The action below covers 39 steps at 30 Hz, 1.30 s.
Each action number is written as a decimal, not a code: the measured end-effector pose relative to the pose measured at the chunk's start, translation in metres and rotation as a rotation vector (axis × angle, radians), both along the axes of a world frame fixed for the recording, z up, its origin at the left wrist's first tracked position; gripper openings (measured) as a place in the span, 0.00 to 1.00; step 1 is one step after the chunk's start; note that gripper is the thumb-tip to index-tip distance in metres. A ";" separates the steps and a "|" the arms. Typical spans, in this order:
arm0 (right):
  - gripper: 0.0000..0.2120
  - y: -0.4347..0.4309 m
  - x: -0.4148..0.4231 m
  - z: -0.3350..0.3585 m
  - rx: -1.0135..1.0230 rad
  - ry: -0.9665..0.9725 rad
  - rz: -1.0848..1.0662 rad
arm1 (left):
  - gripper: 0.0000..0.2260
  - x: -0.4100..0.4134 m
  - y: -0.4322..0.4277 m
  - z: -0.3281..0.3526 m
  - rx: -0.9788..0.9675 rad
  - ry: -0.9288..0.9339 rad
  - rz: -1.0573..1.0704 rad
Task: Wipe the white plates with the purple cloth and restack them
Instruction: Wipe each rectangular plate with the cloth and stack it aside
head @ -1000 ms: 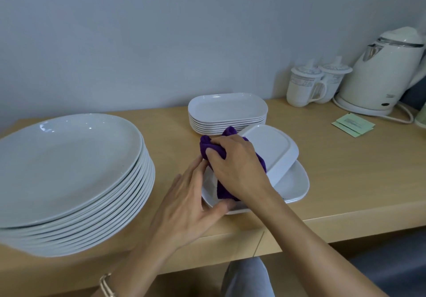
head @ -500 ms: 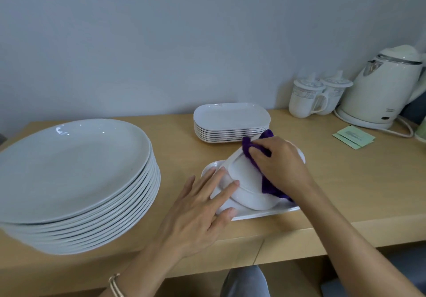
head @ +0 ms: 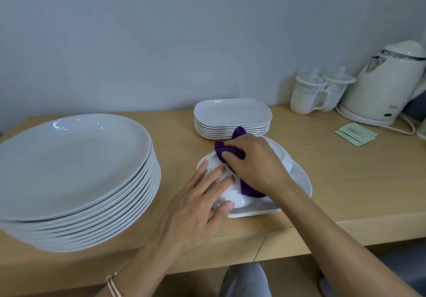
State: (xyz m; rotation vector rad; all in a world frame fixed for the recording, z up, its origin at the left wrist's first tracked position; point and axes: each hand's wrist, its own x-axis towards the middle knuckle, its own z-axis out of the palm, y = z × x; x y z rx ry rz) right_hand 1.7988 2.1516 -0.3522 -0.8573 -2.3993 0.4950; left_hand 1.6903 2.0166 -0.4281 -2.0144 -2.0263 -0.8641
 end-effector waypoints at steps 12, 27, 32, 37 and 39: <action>0.15 0.003 -0.008 0.003 0.071 -0.037 0.176 | 0.28 0.007 0.000 0.007 0.005 0.311 0.024; 0.12 0.016 -0.015 0.000 0.104 -0.098 0.256 | 0.26 0.010 0.000 0.009 0.005 0.297 0.011; 0.12 0.054 0.006 0.010 0.044 -0.118 -0.046 | 0.26 0.010 0.000 0.007 0.007 0.298 0.038; 0.13 0.079 0.021 0.015 -0.239 -0.060 -0.221 | 0.26 0.009 0.000 0.006 0.022 0.303 0.037; 0.14 0.069 0.018 0.010 -0.114 -0.088 -0.203 | 0.26 0.009 0.000 0.006 0.029 0.303 0.037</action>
